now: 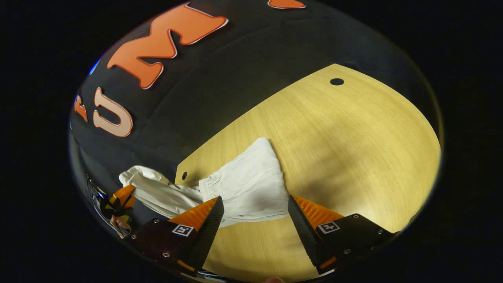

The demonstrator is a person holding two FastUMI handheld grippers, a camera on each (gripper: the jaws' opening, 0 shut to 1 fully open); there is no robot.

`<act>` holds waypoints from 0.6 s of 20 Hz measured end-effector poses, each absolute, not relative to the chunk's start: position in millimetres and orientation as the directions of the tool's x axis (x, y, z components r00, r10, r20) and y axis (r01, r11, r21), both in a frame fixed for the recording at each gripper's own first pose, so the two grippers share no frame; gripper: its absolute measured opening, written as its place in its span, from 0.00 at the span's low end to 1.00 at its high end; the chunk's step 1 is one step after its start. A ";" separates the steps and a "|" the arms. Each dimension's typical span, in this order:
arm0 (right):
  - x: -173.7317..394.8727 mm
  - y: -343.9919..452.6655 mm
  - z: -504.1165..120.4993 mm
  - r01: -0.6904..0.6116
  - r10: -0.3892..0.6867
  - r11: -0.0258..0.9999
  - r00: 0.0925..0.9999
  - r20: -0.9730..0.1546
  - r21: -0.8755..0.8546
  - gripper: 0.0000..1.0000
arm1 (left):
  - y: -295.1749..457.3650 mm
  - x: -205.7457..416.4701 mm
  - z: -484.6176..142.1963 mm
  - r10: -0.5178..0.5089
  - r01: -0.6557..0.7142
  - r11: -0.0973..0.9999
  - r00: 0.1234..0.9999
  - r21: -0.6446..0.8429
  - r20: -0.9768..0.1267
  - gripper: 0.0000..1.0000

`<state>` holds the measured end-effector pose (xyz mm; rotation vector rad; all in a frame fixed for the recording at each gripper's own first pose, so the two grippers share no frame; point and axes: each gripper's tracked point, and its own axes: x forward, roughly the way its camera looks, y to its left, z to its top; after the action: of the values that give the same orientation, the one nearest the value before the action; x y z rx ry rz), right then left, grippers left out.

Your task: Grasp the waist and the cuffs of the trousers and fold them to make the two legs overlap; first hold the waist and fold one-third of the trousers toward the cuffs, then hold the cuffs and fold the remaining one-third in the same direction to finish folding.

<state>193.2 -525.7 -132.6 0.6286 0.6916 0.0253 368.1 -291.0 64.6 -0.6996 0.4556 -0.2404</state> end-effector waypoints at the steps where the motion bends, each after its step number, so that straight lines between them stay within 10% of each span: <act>1: 191.1 -536.1 -136.0 0.188 0.221 0.813 0.776 -0.591 0.551 0.99 | -309.8 370.2 69.0 -0.382 0.084 0.742 0.869 -0.665 -0.316 0.06; 12: 165.7 -612.9 -162.2 0.269 0.185 0.777 0.766 -0.615 0.569 0.99 | -540.3 365.3 34.1 -0.587 0.296 0.761 0.692 -0.577 -0.420 0.06</act>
<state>165.7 -612.9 -162.2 0.6946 0.7109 -0.0501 365.3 -540.3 34.1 -0.4984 0.6309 -0.5170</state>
